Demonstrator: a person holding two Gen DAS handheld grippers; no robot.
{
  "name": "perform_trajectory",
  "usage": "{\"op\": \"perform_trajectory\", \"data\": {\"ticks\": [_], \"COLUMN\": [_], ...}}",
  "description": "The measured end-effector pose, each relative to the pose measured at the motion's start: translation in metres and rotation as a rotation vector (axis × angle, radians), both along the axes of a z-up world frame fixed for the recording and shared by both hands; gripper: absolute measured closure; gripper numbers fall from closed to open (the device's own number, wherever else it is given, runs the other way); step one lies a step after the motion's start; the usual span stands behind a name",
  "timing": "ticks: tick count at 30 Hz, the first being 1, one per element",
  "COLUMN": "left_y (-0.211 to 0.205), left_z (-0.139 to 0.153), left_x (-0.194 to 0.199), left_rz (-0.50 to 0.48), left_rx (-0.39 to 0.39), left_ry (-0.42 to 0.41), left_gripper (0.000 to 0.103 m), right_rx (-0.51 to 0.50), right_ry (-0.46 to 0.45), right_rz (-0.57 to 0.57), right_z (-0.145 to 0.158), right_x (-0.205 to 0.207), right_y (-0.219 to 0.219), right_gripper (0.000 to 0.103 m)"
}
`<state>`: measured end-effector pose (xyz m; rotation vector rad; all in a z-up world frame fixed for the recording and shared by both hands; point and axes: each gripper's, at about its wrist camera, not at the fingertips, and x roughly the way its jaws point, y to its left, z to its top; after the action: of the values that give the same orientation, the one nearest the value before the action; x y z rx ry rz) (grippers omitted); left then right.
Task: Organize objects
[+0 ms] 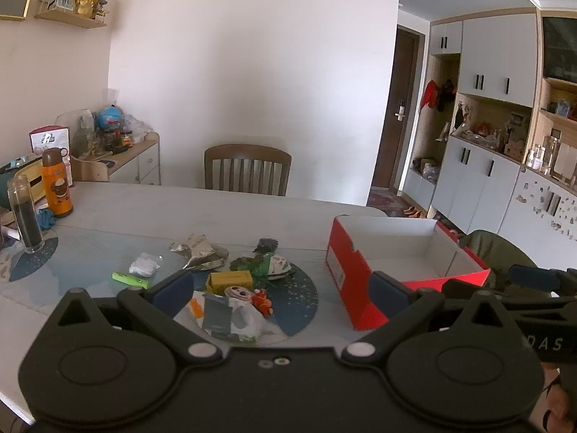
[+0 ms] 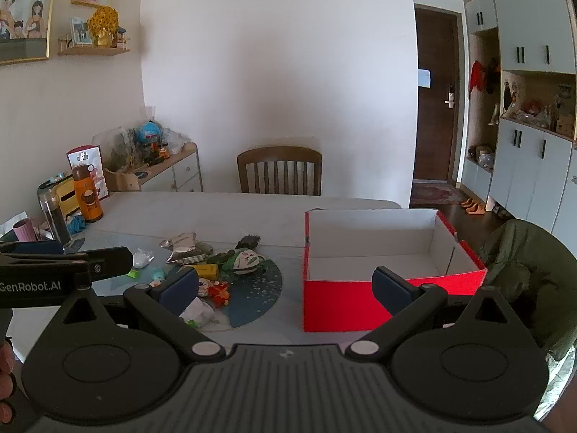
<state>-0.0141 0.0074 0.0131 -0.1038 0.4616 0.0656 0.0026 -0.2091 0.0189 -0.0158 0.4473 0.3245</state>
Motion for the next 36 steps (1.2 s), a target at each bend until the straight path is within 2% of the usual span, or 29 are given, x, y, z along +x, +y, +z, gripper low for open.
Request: {"op": "perform_trajectory", "data": {"ticks": [14,20,27,32,36], "left_y": [0.074,0.117,0.167,0.201,0.224], "left_z": [-0.012,-0.021,-0.05,-0.086,-0.107], "left_x": [0.059,0.092,0.129,0.15,0.167], "left_rz": [-0.064,-0.062,-0.044,-0.038,-0.031], "left_rx": [-0.034,-0.059,-0.034,-0.017,-0.009], "left_ry": [0.028,0.052,0.127,0.214,0.253], "left_gripper": [0.0,0.0,0.0,0.001,0.001], "right_rx": [-0.044,-0.037,-0.083,-0.142,-0.175], "right_ry": [0.033,0.067,0.135,0.191,0.233], "right_rz": [-0.025,0.012,0.064,0.132,0.167], "right_z": [-0.009,-0.017,-0.042,-0.063,-0.076], "right_x": [0.049,0.075,0.108,0.126,0.137], "right_y": [0.075,0.113,0.152,0.174,0.189], "right_gripper": [0.0,0.0,0.0,0.001,0.001]}}
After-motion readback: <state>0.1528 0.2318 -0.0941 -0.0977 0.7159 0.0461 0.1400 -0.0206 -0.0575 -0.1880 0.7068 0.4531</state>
